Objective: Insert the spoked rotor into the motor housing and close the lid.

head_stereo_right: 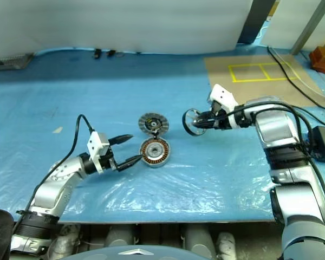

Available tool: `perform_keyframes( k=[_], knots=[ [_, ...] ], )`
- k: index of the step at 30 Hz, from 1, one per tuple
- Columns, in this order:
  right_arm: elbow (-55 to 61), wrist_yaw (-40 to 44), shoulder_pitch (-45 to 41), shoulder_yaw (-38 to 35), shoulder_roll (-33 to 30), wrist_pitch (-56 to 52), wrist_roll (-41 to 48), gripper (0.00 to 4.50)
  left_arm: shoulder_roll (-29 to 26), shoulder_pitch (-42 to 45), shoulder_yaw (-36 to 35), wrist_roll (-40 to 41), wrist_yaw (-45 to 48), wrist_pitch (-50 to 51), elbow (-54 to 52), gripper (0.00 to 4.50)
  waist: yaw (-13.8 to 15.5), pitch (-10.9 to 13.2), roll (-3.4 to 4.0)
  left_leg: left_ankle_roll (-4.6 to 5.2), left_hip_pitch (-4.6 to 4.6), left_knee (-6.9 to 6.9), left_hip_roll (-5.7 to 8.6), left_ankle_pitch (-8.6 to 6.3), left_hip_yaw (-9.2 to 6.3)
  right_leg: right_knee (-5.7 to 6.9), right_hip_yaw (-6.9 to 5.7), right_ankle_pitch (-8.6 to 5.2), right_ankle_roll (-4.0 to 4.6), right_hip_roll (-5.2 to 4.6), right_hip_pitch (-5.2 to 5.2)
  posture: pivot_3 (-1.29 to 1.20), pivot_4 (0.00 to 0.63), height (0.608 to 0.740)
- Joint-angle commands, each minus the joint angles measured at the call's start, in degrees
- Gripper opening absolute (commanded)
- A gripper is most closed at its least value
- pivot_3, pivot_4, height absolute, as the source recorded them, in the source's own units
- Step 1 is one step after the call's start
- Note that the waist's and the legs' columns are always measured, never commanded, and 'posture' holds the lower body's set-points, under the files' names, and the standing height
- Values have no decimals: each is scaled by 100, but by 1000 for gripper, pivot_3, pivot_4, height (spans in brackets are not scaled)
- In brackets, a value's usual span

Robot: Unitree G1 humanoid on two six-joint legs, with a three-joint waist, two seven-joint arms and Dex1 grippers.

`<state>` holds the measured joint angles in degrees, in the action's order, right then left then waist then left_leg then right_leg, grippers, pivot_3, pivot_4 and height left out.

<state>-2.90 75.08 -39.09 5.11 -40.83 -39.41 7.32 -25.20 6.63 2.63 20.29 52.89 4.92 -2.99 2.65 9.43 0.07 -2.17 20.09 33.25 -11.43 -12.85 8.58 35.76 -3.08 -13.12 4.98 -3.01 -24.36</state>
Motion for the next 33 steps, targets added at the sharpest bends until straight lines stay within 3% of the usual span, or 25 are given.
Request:
perform_keyframes(
  k=[1,5,14,22,33],
  knots=[
    [1040,-99,209,-440,-82,-619,739,1252,-37,60,-59,57,79,-99,-31,4500,-2,0,0,0,-1,0,1,0,0,0,2,1,-1,0,0,0,150,740],
    [1985,-404,570,-581,127,-1303,1474,1252,-13,115,-35,49,129,-108,49,4500,-2,0,0,-4,-5,-3,1,2,-1,-4,2,1,-2,0,5,0,150,740],
    [2523,-1329,919,-582,784,-1813,2402,1252,-61,-4,-80,77,183,-79,-52,4500,2,0,0,-30,-5,-9,6,16,-5,-15,3,2,-6,0,10,0,150,740],
    [2156,-1906,1083,-228,1302,-1501,2403,1252,-147,-209,-151,57,167,-108,-53,4500,-6,0,0,-36,-8,-18,7,18,-6,-18,3,3,-8,0,11,0,150,740],
    [1657,-2060,1263,325,1309,-965,2199,1252,-133,-255,-159,47,82,-111,-67,4500,-4,0,0,-38,-6,-18,9,18,-7,-22,2,5,-11,-1,12,0,150,740]
  ],
)
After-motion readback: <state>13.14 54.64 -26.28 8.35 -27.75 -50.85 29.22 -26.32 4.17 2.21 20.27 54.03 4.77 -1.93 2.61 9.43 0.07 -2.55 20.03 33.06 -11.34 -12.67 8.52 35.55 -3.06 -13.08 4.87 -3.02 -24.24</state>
